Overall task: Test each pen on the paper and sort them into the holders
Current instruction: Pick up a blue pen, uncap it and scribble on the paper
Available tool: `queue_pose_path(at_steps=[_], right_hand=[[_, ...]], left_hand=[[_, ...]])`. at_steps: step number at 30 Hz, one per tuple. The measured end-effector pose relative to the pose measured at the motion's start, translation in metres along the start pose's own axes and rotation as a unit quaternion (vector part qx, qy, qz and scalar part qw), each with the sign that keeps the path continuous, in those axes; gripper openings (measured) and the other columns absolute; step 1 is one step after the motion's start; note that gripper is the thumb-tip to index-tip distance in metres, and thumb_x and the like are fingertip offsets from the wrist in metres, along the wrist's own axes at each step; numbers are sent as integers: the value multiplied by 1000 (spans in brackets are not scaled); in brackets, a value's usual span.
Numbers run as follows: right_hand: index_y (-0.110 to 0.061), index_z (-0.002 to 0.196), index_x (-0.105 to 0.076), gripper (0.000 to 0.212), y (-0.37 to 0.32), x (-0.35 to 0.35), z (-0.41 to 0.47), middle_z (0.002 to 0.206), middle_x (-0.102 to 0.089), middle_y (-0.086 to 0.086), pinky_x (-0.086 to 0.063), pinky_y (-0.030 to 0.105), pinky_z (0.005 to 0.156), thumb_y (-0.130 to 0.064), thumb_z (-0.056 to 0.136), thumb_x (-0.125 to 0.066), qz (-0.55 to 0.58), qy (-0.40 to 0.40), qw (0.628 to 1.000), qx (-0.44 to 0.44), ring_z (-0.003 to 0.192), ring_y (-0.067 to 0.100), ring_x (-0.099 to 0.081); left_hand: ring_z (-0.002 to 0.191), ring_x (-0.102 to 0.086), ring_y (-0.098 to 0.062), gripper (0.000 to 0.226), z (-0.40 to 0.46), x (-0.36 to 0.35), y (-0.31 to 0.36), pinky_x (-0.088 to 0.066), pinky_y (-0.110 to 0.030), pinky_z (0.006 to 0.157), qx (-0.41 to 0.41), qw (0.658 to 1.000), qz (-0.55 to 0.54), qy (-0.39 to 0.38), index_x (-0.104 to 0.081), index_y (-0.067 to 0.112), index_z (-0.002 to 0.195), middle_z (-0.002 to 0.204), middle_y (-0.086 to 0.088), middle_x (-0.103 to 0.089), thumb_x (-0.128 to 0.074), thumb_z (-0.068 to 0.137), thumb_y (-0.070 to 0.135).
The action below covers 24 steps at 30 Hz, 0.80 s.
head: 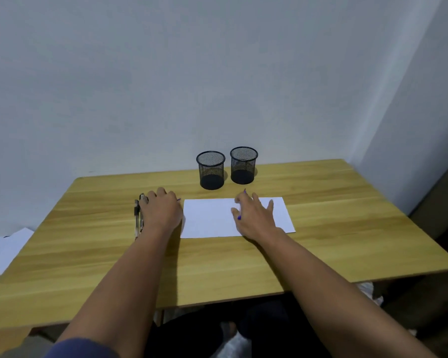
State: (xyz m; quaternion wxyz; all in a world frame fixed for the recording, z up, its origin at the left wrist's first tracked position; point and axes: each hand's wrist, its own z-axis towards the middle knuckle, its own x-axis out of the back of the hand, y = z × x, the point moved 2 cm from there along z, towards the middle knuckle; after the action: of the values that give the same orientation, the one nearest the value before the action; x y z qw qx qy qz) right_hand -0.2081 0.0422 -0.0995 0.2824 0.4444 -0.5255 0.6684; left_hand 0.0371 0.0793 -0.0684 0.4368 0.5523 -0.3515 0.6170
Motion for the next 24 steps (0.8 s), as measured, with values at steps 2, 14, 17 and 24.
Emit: queue_pose_path(at_steps=[2,14,17,24], right_hand=[[-21,140,-47,30,11,-2,-2,147,-54,1,-3,67,127,-33,113,-46,5,-6,1000,4,158,32,-32],[-22,141,-47,31,62,29,-12,148,-53,-5,0,61,130,-34,112,-48,10,-10,999,35,150,24,-44],[-22,141,-48,31,61,29,-10,147,-55,-6,-2,62,129,-33,111,-50,4,-10,999,39,147,24,-49],[-21,122,-73,36,49,29,-9,114,-74,-1,-49,51,103,-45,104,-54,97,219,968,69,112,25,-66]], left_hand=[[125,-46,-39,41,-6,-1,4,-32,-55,107,-39,998,-30,35,-57,20,136,136,-11,-55,-47,100,37],[154,-18,-23,82,-41,-27,9,-20,-49,119,-249,966,-67,-24,-34,28,157,163,8,-34,-30,92,78],[154,-18,-24,84,-41,-30,8,-22,-48,119,-253,962,-97,-25,-31,32,157,162,5,-35,-26,88,79],[150,-25,-23,79,-42,-35,8,-23,-47,117,-254,962,-97,-2,-40,34,153,160,5,-37,-23,88,77]])
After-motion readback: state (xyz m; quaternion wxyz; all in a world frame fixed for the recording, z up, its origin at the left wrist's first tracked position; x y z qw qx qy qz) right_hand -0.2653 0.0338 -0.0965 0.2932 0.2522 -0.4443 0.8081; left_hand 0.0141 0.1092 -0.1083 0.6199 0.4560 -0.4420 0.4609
